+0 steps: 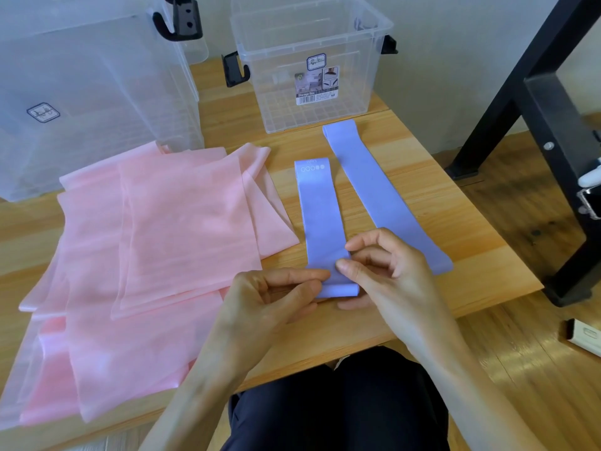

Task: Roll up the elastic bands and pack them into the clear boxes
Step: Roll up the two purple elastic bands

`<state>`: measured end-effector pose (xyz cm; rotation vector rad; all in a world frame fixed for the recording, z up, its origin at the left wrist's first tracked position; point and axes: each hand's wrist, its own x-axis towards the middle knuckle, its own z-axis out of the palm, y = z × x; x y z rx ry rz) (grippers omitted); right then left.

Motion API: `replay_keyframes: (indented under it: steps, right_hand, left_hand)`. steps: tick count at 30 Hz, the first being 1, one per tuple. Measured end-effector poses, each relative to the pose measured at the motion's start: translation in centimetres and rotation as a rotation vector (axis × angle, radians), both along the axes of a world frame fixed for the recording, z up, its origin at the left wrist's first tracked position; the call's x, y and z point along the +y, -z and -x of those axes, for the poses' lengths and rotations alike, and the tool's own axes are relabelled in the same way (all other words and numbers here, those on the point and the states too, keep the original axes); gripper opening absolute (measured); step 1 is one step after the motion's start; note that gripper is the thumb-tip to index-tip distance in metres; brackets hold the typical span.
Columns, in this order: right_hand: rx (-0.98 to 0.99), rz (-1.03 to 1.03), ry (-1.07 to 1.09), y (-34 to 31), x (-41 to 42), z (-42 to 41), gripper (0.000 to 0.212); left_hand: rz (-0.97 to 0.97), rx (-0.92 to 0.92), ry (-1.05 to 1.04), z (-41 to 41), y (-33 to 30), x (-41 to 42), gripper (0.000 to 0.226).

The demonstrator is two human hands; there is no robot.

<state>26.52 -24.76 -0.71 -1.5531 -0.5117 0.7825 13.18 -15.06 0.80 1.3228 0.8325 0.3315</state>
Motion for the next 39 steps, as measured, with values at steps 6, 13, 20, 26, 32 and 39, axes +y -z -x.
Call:
replay_keyframes:
  steps: [6, 13, 20, 26, 32, 39]
  right_hand:
    - [0.016, -0.097, -0.089, -0.6, -1.9, 0.3, 0.003]
    - [0.041, -0.102, -0.066, -0.5, -2.3, 0.6, 0.006]
    - [0.036, -0.102, -0.089, -0.5, -2.5, 0.4, 0.011]
    - [0.060, -0.110, -0.071, -0.5, -2.4, 0.5, 0.014]
    - [0.176, -0.114, -0.044, -1.1, -2.3, 0.8, 0.006]
    - [0.181, -0.112, -0.016, -1.4, -2.0, 0.9, 0.003]
  left_hand:
    - [0.000, -0.013, -0.063, 0.1, -0.2, 0.1, 0.022]
    - [0.021, -0.050, -0.061, 0.0, -0.2, -0.4, 0.017]
    - [0.025, -0.086, -0.075, -0.2, 0.1, -0.5, 0.017]
    - [0.046, -0.106, -0.068, -0.2, 0.3, -0.5, 0.022]
    - [0.050, -0.135, -0.073, -0.2, 0.1, -0.6, 0.019]
    - [0.003, -0.115, -0.087, -0.2, -0.2, -0.6, 0.020]
